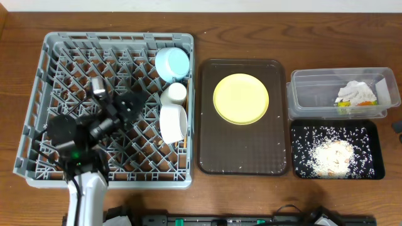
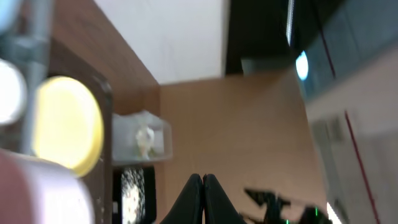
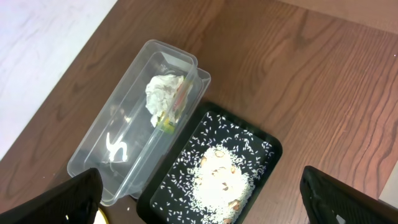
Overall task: Sort waste into correct bins and load items into the dishwasher rack
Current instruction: 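Carry the pink bowl into the rack's lower middle area, then lower the pink bowl upright into the rack slots and release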
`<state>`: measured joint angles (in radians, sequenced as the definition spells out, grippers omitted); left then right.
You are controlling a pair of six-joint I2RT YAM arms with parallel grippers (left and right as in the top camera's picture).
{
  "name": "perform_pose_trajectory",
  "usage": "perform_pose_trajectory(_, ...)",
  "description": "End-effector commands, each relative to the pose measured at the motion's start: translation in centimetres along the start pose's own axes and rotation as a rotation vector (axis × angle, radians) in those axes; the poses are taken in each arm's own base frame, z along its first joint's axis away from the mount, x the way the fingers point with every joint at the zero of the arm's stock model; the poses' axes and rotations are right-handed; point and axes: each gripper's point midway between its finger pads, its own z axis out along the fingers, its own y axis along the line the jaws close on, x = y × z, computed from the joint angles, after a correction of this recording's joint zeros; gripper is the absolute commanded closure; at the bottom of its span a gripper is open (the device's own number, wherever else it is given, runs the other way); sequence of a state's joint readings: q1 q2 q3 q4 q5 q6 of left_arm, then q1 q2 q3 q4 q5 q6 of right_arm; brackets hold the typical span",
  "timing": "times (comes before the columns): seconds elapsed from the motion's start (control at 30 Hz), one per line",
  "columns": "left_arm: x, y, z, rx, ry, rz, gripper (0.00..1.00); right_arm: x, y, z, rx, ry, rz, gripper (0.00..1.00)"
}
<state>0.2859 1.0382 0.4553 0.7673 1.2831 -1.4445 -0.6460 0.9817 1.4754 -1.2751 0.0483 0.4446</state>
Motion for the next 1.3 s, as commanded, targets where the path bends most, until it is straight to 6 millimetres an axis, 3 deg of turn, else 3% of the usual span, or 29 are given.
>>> perform_pose_trajectory(0.0, 2.8, -2.8, 1.0, 0.046, 0.105, 0.080, 0.94, -0.1, -0.3, 0.0, 0.009, -0.004, 0.020, 0.01)
perform_pose_trajectory(0.13, 5.1, -2.8, 2.3, 0.058, 0.191, 0.113, 0.93, -0.1, -0.3, 0.0, 0.009, -0.004, 0.021, 0.01)
perform_pose_trajectory(0.27, 6.2, 0.0, 3.4, -0.007, 0.227, 0.068, 0.94, -0.1, -0.3, 0.0, 0.009, -0.004, 0.020, 0.01)
perform_pose_trajectory(0.43, 6.8, 4.0, 4.1, -0.137, 0.204, 0.029, 0.94, -0.1, -0.3, 0.0, 0.009, -0.004, 0.020, 0.01)
perform_pose_trajectory(0.6, 6.3, 5.2, 4.7, -0.198, 0.143, 0.061, 0.94, -0.1, -0.3, 0.0, 0.009, -0.004, 0.020, 0.01)
perform_pose_trajectory(0.87, 5.2, 12.6, 2.1, -0.545, 0.016, 0.085, 0.94, -0.1, -0.3, 0.0, 0.009, -0.004, 0.021, 0.01)
perform_pose_trajectory(1.13, 3.1, 11.1, 2.2, -0.573, -0.053, 0.167, 0.93, -0.1, -0.3, 0.0, 0.009, -0.004, 0.020, 0.01)
perform_pose_trajectory(1.27, 2.4, 11.4, 1.1, -0.673, -0.067, 0.198, 0.92, -0.1, -0.3, 0.0, 0.009, -0.004, 0.020, 0.01)
